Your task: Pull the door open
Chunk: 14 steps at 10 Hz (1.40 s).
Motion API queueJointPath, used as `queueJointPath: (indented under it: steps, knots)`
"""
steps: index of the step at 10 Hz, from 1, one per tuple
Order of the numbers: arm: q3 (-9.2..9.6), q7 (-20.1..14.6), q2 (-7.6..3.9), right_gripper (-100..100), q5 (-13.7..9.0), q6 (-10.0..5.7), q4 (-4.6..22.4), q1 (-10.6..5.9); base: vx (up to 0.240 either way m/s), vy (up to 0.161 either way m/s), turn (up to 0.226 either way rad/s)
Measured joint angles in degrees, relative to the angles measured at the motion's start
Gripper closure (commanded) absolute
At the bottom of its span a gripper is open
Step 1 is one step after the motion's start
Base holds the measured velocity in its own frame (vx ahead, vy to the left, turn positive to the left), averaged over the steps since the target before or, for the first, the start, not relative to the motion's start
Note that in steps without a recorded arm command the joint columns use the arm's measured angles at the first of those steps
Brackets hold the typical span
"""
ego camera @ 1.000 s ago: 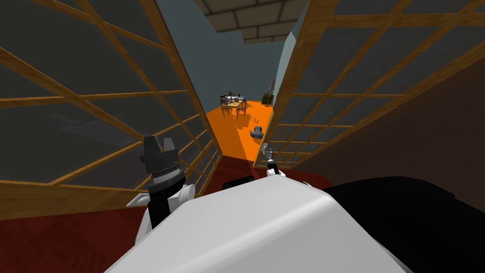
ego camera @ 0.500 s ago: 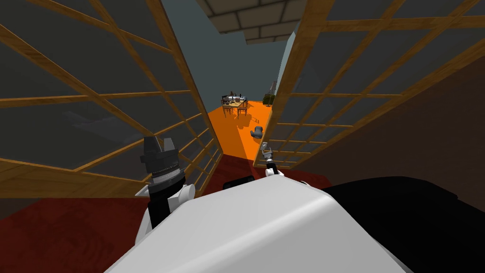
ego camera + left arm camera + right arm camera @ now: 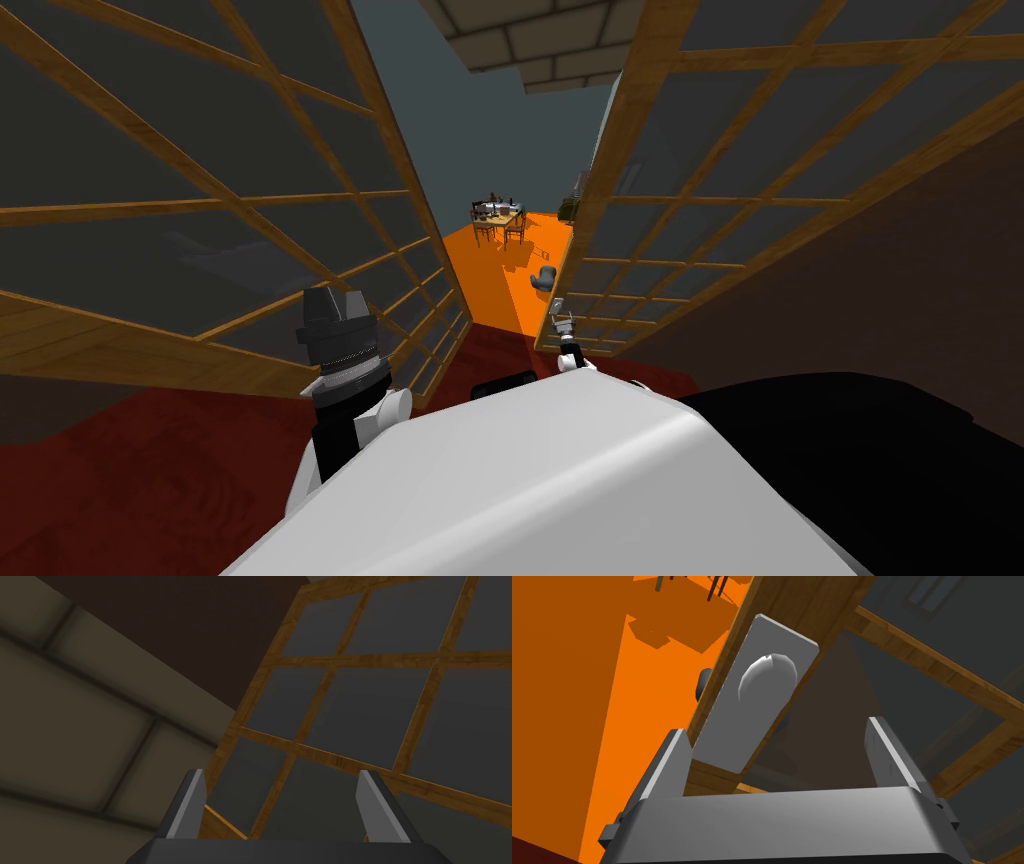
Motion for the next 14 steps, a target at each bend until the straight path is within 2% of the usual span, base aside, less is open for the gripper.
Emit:
queueJointPath:
  steps: [5, 14]
  knots:
    - [1.19, -7.42, 0.92, -100, -3.92, 0.50, -0.39, -0.65, -0.068, -0.015, 0.048]
    - [2.95, -19.67, 2.19, -100, -9.51, 1.09, -0.39, -1.90, -0.065, -0.013, 0.038]
